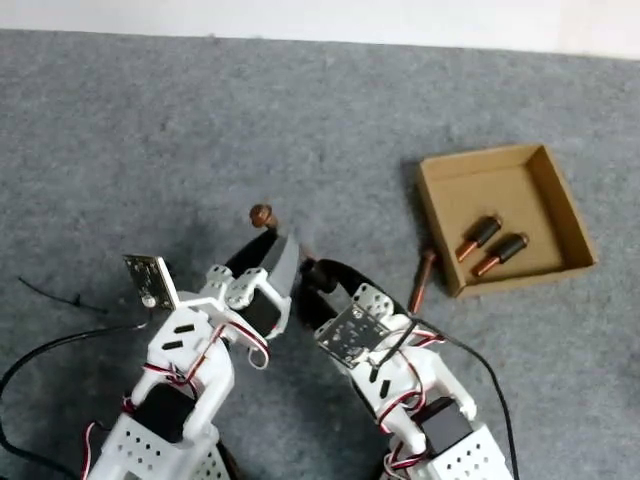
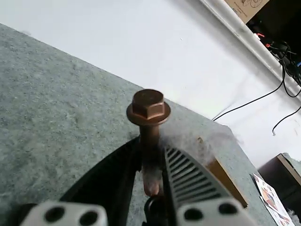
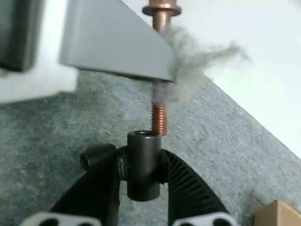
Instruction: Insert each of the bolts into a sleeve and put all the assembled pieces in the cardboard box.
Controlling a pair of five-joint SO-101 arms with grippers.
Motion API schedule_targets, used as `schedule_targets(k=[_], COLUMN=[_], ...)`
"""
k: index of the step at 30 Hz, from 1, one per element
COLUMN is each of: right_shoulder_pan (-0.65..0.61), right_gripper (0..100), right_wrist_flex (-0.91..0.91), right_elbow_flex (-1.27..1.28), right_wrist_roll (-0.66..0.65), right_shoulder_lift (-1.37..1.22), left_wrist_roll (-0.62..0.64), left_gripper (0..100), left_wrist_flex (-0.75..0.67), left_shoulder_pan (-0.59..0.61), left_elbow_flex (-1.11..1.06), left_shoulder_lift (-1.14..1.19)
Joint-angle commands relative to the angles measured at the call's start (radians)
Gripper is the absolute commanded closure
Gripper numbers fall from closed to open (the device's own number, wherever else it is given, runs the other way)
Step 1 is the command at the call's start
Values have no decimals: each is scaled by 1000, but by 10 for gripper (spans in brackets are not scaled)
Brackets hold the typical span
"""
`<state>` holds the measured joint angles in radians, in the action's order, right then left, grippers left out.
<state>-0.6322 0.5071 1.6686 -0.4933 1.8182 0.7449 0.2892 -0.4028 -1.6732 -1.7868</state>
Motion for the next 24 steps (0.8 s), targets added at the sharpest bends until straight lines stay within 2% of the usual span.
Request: schedule_targets(k=[1, 16, 22, 24], right_shoulder_pan=[18, 19, 19, 19], right_gripper=[994, 994, 994, 994], right_wrist_flex=[-36, -35, -35, -35], right_elbow_flex=[151, 151, 151, 151], right_wrist_roll=[-6, -6, -6, -6], right_shoulder_lift=[16, 15, 15, 15], left_wrist_roll=[8, 8, 8, 8], left_gripper=[994, 994, 994, 994], left_wrist_flex=[-2, 2, 181, 190], left_shoulder_pan=[-24, -21, -25, -25], left_elbow_flex=[-10, 58, 150, 159], left_shoulder_lift=[-18, -19, -19, -19])
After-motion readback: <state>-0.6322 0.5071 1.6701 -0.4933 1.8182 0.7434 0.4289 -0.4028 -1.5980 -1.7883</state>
